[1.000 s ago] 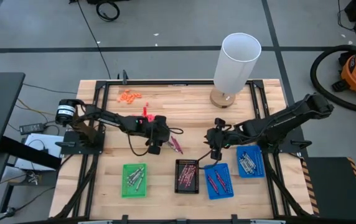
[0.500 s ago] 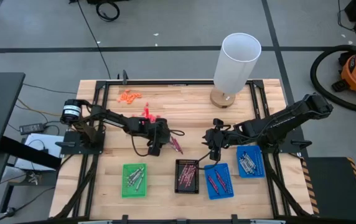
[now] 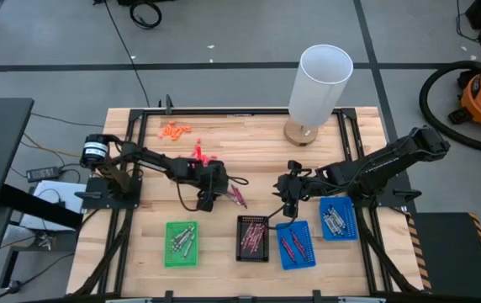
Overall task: Sort crayons
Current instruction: Put the red crayon into the left blue bin
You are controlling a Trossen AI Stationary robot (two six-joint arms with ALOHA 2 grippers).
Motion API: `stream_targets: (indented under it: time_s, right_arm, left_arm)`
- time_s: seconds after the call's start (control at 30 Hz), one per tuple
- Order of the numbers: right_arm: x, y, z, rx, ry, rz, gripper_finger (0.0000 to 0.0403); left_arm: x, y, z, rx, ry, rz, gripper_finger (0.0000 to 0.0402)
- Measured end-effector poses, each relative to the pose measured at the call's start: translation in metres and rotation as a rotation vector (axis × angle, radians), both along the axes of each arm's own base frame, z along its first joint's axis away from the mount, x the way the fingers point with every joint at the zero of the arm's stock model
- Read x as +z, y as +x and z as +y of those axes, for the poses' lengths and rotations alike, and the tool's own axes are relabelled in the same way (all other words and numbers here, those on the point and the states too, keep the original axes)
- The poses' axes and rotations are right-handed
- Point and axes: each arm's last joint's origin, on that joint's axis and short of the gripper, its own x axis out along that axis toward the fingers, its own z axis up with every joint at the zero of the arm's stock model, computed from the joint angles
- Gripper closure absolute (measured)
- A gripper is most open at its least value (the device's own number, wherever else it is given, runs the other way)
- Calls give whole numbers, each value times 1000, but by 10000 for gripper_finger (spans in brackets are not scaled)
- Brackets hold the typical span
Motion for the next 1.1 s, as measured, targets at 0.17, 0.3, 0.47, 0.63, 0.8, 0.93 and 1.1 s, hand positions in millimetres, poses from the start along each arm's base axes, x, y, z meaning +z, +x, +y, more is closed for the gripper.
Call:
stream_targets:
  time_s: [0.17,0.3,0.47,0.63,0.8,0.93,1.1]
  right_arm:
    - [0,0,0,0,0,-1,280]
    - [1,1,0,1,6,-19,280]
    - [2,2,1,2,9,-30,280]
    - [2,2,1,6,11,-29,280]
    - [2,2,1,6,10,-29,280]
    - [2,2,1,10,6,-28,280]
    - [2,2,1,11,5,-28,280]
  left_arm:
    - [0,-1,2,-26,12,15,228]
    - [-1,-3,2,-67,35,32,228]
    - [-2,-4,9,-75,27,39,245]
    - [-3,-5,13,-72,-18,45,288]
    - [-4,-6,13,-71,-22,54,334]
    - [-4,-6,13,-61,-22,55,367]
    - [-4,-6,14,-46,-20,54,381]
